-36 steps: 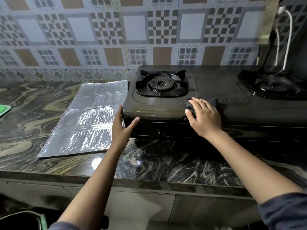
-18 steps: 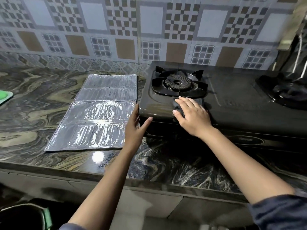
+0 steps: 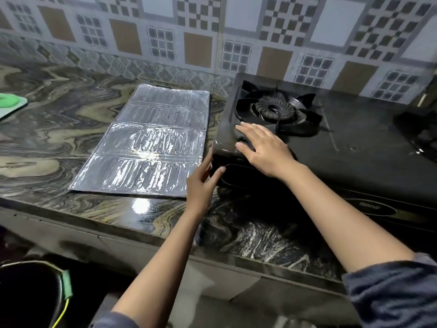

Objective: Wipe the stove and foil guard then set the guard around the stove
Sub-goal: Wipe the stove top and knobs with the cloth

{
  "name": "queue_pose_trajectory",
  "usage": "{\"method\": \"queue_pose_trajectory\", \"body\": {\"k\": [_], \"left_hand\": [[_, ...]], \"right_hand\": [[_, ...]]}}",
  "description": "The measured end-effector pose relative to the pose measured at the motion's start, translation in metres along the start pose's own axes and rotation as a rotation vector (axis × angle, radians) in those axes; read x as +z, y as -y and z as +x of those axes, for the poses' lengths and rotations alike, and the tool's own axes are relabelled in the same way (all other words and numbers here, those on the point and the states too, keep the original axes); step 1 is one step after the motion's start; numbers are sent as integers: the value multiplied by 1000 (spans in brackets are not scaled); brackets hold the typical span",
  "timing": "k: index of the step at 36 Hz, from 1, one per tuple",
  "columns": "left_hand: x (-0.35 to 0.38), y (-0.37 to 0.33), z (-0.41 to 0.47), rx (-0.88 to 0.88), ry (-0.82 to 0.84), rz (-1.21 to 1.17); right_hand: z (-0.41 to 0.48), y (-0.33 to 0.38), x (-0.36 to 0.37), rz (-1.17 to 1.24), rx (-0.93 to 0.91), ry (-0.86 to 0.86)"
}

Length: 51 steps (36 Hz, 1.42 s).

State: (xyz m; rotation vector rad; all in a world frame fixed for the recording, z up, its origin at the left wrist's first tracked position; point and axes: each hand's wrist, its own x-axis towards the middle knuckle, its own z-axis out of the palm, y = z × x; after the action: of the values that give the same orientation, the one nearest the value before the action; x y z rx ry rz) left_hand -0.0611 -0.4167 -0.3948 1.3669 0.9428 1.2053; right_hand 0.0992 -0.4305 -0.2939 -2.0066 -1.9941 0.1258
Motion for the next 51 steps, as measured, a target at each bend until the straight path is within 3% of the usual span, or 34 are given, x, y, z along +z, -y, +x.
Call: {"method": "queue_pose_trajectory", "body": {"k": [15,31,39,46,51], "left_hand": [[-4,8,-7,-51,14,-4],[-5,4,-13,-105,11,-22],[-6,4,-12,-83,4,-1],[-2,6,-13,-58,-16,58],[3,5,-15,-47,-56,110]], "right_hand": [[30,21,12,32,-143,21],[30,27,13,-167,-562,87],[2,8,26,-248,-639,-223],[-20,-9,34,-292,-486,-430],[-35,-25,35,-313,-373,-482]]}}
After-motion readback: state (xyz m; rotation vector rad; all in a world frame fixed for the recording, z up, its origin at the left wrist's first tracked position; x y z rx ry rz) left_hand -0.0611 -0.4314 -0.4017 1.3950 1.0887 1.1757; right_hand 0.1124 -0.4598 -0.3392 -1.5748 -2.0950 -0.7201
